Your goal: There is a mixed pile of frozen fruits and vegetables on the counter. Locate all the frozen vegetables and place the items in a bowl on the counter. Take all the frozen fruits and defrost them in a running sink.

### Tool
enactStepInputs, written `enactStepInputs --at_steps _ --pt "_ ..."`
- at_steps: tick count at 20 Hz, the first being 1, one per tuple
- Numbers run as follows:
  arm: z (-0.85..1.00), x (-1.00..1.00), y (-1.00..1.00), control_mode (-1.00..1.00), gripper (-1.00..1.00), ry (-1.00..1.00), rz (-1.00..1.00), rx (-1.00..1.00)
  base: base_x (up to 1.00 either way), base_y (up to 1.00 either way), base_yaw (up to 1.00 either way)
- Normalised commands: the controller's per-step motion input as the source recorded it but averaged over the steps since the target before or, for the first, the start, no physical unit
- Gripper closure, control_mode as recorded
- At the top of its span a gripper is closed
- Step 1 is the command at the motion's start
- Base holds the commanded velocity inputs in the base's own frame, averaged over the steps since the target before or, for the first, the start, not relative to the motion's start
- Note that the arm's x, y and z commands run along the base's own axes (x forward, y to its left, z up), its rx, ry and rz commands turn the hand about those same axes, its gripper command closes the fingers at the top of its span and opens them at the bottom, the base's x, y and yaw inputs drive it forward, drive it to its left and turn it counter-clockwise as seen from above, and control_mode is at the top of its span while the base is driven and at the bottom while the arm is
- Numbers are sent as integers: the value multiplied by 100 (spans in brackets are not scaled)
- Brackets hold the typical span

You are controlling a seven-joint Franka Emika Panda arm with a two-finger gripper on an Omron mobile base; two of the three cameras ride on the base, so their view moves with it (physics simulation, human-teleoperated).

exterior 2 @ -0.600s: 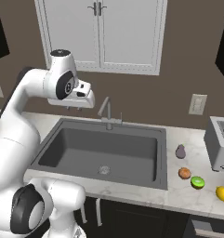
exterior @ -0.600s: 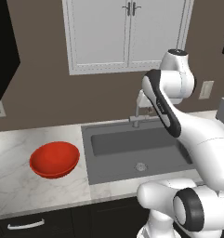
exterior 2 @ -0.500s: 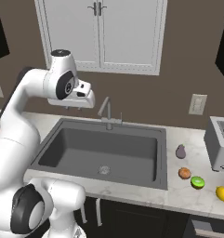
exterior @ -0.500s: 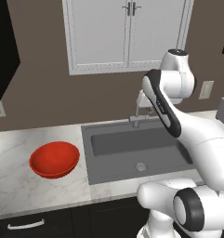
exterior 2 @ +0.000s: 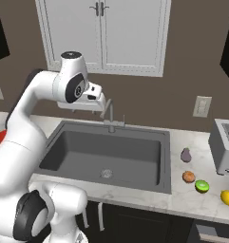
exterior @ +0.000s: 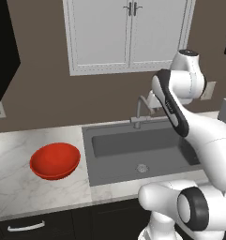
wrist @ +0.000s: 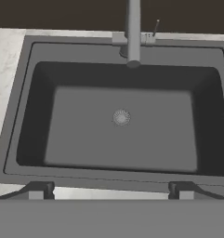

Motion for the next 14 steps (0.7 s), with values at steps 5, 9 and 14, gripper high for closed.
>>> enactStepInputs --at_steps 5,9,14 --pt "0 0 -45 -100 -100 0 0 -1 0 0 0" --pt "0 0 -48 -100 -100 0 0 0 0 0 0" --pt "0 0 -51 -100 -100 0 2 0 0 0 0"
